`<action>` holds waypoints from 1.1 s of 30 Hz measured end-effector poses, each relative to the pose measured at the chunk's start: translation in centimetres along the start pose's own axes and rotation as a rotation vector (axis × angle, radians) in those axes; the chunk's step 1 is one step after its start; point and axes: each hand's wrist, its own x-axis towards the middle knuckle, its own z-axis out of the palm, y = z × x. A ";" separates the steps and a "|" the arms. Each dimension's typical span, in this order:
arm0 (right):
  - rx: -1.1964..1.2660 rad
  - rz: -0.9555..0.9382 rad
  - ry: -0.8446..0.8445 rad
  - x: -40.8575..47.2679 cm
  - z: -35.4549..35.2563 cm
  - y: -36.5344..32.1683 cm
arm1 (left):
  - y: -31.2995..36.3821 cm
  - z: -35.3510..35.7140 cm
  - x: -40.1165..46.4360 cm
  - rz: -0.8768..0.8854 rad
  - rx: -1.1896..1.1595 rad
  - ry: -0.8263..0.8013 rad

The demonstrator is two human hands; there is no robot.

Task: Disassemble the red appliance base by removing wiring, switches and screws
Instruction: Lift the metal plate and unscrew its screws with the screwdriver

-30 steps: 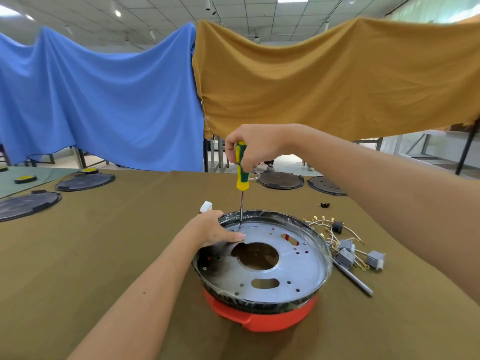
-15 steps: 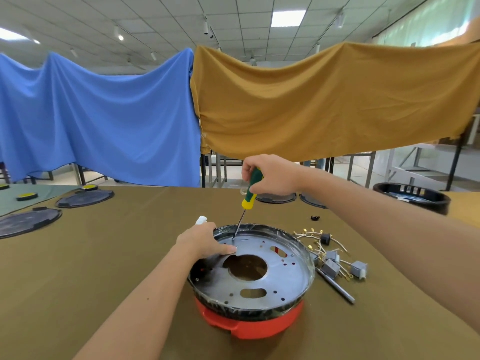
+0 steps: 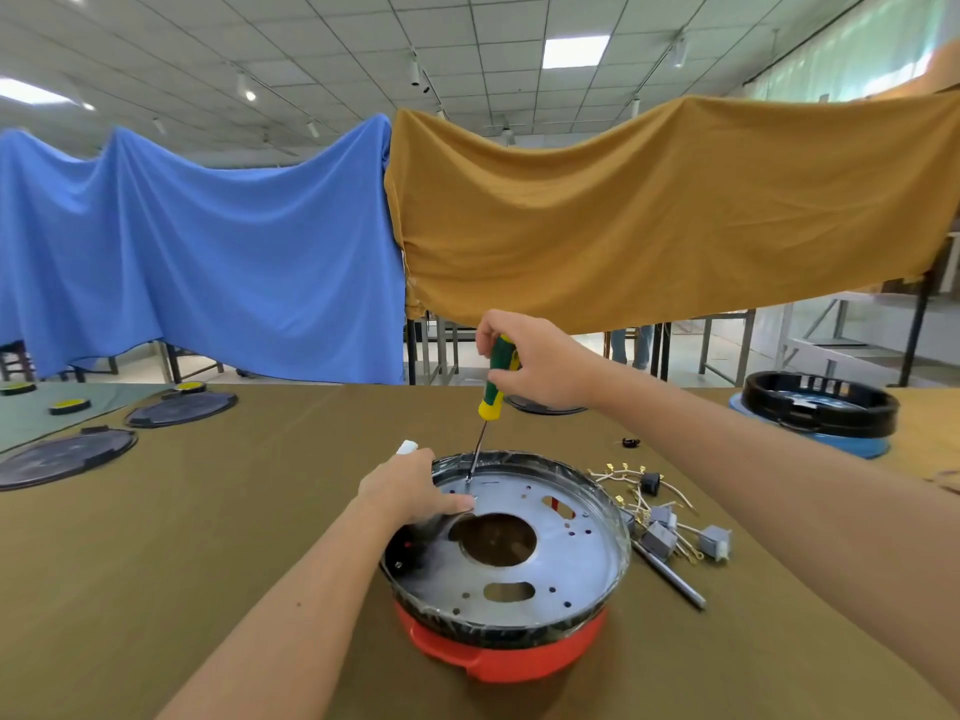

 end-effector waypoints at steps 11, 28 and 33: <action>0.095 0.045 0.078 2.2 -2.0 -1.3 | -0.6 0.6 -0.1 0.005 -0.075 -0.018; 0.894 0.633 0.595 -9.9 4.9 7.7 | 0.1 -0.4 -4.7 0.268 -0.382 0.310; 1.166 0.700 0.763 -12.5 8.2 8.7 | 1.3 -1.1 -5.5 0.327 -0.468 0.312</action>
